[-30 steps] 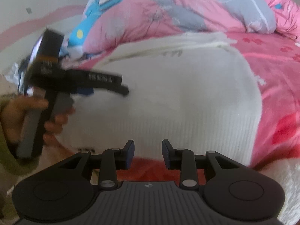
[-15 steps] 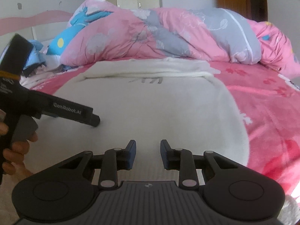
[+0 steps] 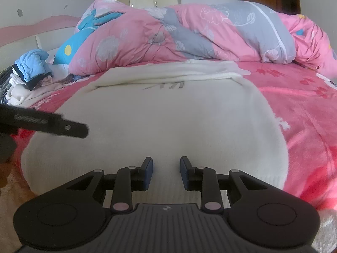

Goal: Fold clothes
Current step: 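Lower the left gripper onto the sweater hem and close it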

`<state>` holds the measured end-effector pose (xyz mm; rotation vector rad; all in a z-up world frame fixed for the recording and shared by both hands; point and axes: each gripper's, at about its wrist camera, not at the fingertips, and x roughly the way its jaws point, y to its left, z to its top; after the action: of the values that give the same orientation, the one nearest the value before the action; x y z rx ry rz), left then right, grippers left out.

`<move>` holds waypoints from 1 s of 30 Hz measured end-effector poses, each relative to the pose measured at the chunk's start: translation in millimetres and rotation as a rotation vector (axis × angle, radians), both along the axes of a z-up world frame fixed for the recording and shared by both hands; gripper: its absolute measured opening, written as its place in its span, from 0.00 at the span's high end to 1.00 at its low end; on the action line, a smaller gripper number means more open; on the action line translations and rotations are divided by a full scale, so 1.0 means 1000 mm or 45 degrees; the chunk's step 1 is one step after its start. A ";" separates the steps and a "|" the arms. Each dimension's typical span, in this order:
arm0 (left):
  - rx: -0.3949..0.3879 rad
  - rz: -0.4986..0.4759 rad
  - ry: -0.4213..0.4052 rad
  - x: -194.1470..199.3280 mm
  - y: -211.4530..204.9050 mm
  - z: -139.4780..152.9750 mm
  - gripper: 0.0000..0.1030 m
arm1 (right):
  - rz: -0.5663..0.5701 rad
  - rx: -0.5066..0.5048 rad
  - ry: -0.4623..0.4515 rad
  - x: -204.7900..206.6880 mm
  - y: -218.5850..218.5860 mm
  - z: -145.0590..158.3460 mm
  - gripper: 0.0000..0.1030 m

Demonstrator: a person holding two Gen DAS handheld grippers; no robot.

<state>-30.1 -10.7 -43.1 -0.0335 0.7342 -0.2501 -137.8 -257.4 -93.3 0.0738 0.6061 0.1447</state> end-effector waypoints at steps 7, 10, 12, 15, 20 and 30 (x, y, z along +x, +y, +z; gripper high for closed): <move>-0.035 0.074 0.008 -0.024 0.028 -0.002 0.00 | 0.000 -0.006 0.007 0.000 0.001 0.001 0.71; -0.040 0.096 0.012 -0.034 0.037 -0.003 0.01 | -0.002 -0.014 0.009 0.000 0.002 0.001 0.70; -0.045 0.101 0.023 -0.040 0.043 -0.005 0.01 | -0.004 -0.021 0.011 0.000 0.004 0.001 0.70; -0.048 0.110 0.035 -0.050 0.050 -0.010 0.02 | -0.005 -0.033 0.017 0.001 0.004 0.001 0.70; -0.064 0.121 0.069 -0.058 0.060 -0.019 0.04 | -0.009 -0.050 0.022 0.002 0.007 0.002 0.70; -0.185 0.124 0.164 -0.057 0.073 -0.035 0.39 | -0.008 -0.089 0.037 0.005 0.011 0.003 0.70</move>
<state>-86.8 62.5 -78.3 -0.2242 0.8389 -0.2093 -133.1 -246.8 -90.3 0.0106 0.6389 0.1161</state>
